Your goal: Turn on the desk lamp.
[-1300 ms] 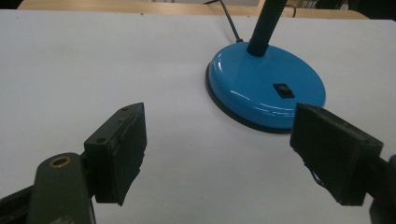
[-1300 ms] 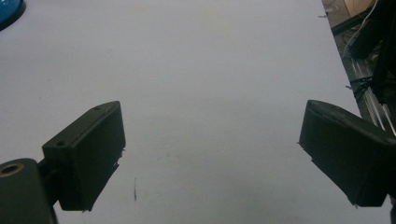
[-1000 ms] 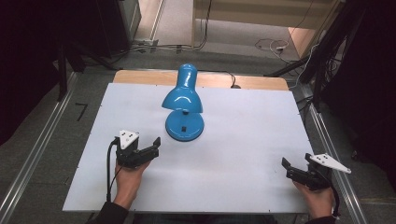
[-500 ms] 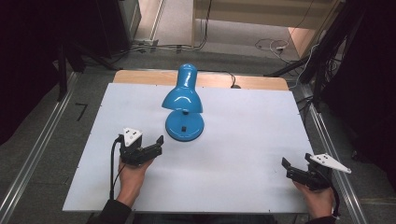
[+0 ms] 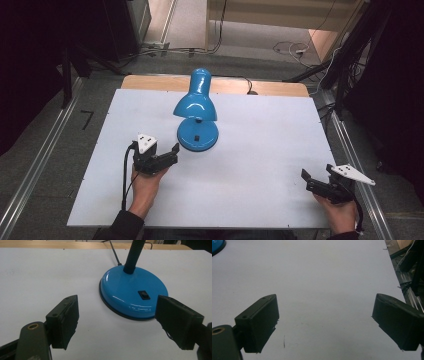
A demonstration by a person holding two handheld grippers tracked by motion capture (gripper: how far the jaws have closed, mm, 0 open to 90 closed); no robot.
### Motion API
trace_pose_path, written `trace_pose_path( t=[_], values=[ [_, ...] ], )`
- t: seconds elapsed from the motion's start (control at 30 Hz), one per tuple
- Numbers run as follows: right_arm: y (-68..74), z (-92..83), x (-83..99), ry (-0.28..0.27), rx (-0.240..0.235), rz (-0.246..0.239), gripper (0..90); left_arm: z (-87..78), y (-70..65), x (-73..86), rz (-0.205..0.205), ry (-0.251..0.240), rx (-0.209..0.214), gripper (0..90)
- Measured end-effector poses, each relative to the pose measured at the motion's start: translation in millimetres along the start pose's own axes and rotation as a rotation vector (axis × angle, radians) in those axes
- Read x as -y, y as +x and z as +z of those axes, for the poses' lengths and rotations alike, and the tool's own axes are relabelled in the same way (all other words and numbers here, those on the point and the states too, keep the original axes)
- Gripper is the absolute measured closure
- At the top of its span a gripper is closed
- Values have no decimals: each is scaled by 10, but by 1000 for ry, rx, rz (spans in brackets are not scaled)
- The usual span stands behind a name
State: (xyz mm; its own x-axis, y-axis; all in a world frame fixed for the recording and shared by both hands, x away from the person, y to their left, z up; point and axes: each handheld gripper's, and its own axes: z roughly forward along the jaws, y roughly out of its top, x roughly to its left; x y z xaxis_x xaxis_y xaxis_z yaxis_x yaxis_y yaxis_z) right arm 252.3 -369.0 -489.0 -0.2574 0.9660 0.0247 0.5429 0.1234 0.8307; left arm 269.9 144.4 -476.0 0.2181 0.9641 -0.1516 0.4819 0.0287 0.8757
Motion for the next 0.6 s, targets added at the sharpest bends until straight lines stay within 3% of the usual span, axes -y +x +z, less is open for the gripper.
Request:
trace_pose_path(
  t=[0.6],
  values=[
    [-2, 11, 1, 3, -7, 6, 58, 147, -88, -37, 15, 13, 14, 201]
  ],
)
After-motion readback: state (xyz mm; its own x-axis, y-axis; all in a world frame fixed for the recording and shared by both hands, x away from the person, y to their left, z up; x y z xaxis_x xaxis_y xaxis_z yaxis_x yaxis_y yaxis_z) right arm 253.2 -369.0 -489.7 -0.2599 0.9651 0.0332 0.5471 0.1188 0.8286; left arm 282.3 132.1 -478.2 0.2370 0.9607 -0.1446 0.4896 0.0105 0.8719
